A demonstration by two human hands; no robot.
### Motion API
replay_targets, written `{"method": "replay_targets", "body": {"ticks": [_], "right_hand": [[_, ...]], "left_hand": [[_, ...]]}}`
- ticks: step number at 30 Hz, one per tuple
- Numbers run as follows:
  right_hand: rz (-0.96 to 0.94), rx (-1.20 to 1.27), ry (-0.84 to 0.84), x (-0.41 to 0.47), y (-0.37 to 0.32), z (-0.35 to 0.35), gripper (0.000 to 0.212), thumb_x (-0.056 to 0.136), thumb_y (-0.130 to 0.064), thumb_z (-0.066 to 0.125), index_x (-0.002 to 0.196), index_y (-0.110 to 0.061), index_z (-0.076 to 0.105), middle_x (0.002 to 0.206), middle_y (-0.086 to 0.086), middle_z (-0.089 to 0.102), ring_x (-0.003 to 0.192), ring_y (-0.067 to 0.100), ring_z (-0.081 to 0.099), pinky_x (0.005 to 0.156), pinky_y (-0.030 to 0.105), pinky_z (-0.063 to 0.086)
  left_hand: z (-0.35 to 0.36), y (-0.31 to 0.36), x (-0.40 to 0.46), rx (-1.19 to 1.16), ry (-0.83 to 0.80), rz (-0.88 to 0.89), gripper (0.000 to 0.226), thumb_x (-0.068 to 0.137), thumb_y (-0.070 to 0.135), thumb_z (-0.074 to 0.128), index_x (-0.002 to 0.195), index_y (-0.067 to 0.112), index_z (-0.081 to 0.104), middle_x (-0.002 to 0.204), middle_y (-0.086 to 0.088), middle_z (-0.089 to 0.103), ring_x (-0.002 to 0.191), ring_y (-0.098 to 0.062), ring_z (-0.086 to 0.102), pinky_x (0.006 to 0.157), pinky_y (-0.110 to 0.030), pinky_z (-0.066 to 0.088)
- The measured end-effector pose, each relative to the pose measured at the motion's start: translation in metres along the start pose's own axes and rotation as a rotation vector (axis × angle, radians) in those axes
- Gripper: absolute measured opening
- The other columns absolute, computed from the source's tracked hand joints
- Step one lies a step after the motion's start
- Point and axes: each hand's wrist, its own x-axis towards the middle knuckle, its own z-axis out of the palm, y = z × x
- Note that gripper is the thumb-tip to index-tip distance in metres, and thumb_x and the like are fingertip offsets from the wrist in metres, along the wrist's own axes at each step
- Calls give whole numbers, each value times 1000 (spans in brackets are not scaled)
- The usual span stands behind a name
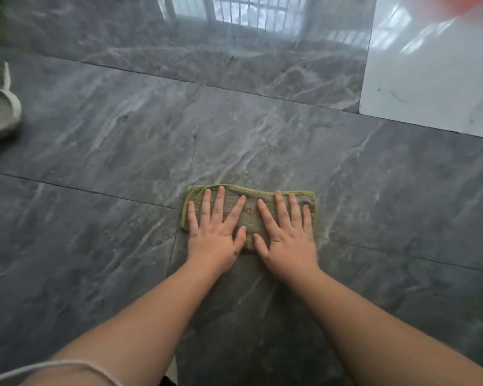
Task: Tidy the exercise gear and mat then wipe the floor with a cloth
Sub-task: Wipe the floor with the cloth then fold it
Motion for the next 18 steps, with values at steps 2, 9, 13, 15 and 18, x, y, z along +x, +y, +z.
{"method": "replay_targets", "body": {"ticks": [2, 9, 13, 15, 18], "right_hand": [[-13, 1, 40, 31, 3, -10, 75, 89, -63, 36, 156, -37, 17, 166, 4, 8, 153, 31, 1, 121, 54, 2], [-40, -51, 56, 158, 15, -66, 73, 93, -64, 24, 157, -38, 0, 167, 4, -7, 152, 29, -12, 121, 51, -10], [-196, -25, 252, 182, 24, -97, 65, 95, -47, 31, 156, -24, 26, 165, 7, 17, 152, 26, 16, 122, 43, 11], [-352, 9, 326, 186, 33, -101, 63, 92, -36, 37, 150, -10, 39, 159, 11, 34, 147, 26, 29, 120, 39, 18], [-507, -112, 138, 186, 52, -92, 69, 96, -44, 32, 155, -8, 27, 162, 11, 24, 152, 25, 17, 121, 42, 12]], "left_hand": [[-8, 0, 28, -5, 44, -50, 67, 92, 59, 26, 155, 45, 5, 167, -6, -2, 153, -31, -4, 119, -59, -5], [-70, -30, 173, 86, 27, 45, 65, 95, 63, 19, 150, 52, -12, 165, 1, -18, 151, -24, -17, 119, -54, -10], [-89, -27, 189, 6, 50, 20, 69, 98, 53, 30, 156, 39, -4, 166, -1, -11, 152, -22, -12, 122, -48, -6], [-85, -9, 175, -131, 148, -116, 71, 99, 43, 34, 159, 19, 3, 167, -6, -4, 153, -23, -8, 124, -42, -4], [-76, 14, 166, -197, 126, -304, 74, 101, 42, 29, 157, 7, -4, 166, -11, -8, 153, -26, -10, 123, -41, -5]]}}
